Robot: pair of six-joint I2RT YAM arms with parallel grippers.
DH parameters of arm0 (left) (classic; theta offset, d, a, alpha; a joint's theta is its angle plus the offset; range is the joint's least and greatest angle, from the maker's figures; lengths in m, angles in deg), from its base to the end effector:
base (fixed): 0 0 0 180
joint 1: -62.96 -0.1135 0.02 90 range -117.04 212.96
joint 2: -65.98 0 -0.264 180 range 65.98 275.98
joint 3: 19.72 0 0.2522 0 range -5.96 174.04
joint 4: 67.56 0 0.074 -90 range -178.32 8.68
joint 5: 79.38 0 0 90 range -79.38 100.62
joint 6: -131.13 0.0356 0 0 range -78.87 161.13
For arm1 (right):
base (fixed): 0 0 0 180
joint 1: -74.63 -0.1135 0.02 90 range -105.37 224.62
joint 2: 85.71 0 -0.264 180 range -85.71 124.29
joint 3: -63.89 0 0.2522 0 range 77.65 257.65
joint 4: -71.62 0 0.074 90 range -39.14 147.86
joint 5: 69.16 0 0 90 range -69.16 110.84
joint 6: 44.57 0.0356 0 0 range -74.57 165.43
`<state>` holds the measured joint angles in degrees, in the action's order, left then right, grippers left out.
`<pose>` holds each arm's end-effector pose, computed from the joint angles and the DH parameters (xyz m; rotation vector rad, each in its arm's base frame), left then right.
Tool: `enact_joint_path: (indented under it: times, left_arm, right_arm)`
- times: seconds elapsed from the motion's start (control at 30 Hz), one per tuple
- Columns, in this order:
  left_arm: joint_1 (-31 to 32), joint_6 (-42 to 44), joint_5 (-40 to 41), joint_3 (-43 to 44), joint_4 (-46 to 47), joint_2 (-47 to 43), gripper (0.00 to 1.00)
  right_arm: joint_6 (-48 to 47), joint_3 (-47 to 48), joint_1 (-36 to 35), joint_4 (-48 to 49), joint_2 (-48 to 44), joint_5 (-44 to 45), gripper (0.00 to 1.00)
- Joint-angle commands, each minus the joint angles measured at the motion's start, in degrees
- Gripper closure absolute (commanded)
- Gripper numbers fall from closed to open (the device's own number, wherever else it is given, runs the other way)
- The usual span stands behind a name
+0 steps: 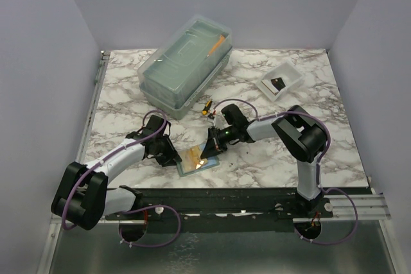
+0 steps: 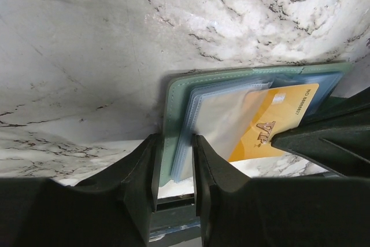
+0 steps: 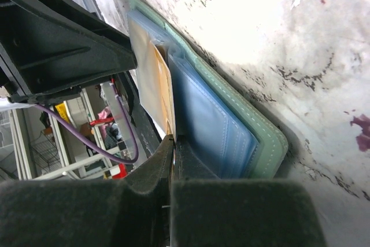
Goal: Put the credit cards into the card holder
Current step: Insert the credit card into the card holder.
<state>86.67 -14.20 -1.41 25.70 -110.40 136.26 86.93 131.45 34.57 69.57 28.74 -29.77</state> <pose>0.1811 -0.0876 0.1553 -0.7355 2.8196 -0.6022 0.2617 0.2560 0.0969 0.4316 -2.6298 -1.5814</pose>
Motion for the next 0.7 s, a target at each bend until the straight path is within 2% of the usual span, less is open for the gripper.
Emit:
enact_joint_path:
  times: [0.0, 0.27, 0.47, 0.6, 0.67]
  left_arm:
    - [0.23, -1.06, -0.78, -1.11, 1.72, -0.23, 0.68]
    - [0.59, -2.56, -1.9, -1.77, 3.5, -0.49, 0.69]
    - [0.84, -3.6, -2.2, -1.98, 5.85, -0.55, 0.69]
    - [0.75, -3.41, 0.26, -1.92, 4.79, -2.02, 0.65]
    - [0.74, -3.48, 2.0, -1.55, 2.97, -3.22, 0.6]
  right_arm:
    - [1.26, -1.45, -0.29, 3.8, 1.93, 3.07, 1.0]
    - [4.77, -2.37, -0.93, 8.6, 2.74, 1.87, 1.0]
    - [4.24, -1.94, -1.84, 8.77, 3.43, 1.42, 1.0]
    - [-0.92, -0.54, -1.75, 3.13, 3.37, 4.48, 1.0]
    - [-2.77, -0.29, -1.74, 0.97, 2.94, 5.96, 0.94]
